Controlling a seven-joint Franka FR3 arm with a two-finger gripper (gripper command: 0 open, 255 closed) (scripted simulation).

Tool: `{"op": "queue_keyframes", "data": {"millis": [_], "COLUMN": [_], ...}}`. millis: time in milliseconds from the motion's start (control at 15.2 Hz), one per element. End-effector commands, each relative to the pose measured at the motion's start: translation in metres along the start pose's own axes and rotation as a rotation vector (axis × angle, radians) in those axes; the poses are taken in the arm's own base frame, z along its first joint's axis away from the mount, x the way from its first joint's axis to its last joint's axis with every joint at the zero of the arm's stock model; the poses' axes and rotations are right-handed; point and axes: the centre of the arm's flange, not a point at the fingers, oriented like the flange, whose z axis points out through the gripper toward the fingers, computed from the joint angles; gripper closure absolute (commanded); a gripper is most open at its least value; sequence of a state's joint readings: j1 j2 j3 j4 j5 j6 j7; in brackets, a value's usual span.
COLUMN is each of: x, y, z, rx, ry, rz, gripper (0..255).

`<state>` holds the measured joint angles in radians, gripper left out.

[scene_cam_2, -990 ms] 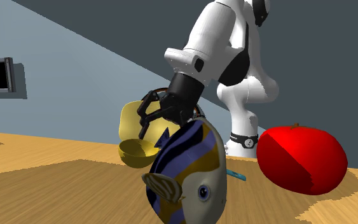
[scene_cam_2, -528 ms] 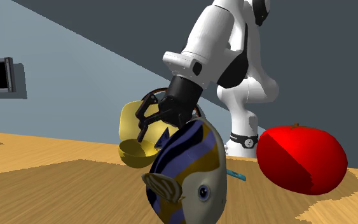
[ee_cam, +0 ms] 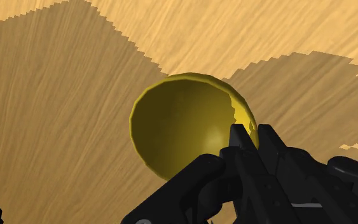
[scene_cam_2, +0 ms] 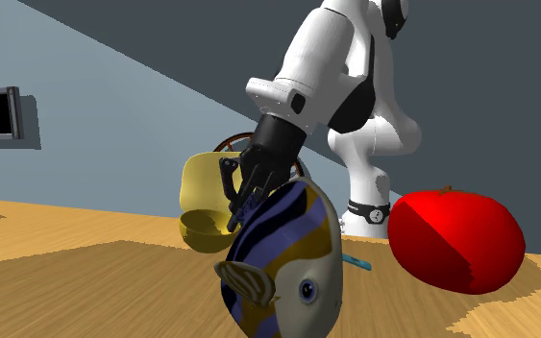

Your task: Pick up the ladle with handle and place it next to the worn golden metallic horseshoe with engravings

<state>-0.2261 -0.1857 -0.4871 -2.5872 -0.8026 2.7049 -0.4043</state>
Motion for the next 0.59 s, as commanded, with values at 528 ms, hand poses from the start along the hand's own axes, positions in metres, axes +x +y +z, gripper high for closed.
{"op": "queue_keyframes", "data": {"millis": [528], "x": [-0.001], "y": [0.014], "z": [-0.028], "rx": [0.0], "ry": [0.0], "rz": [0.0], "gripper": [255]}}
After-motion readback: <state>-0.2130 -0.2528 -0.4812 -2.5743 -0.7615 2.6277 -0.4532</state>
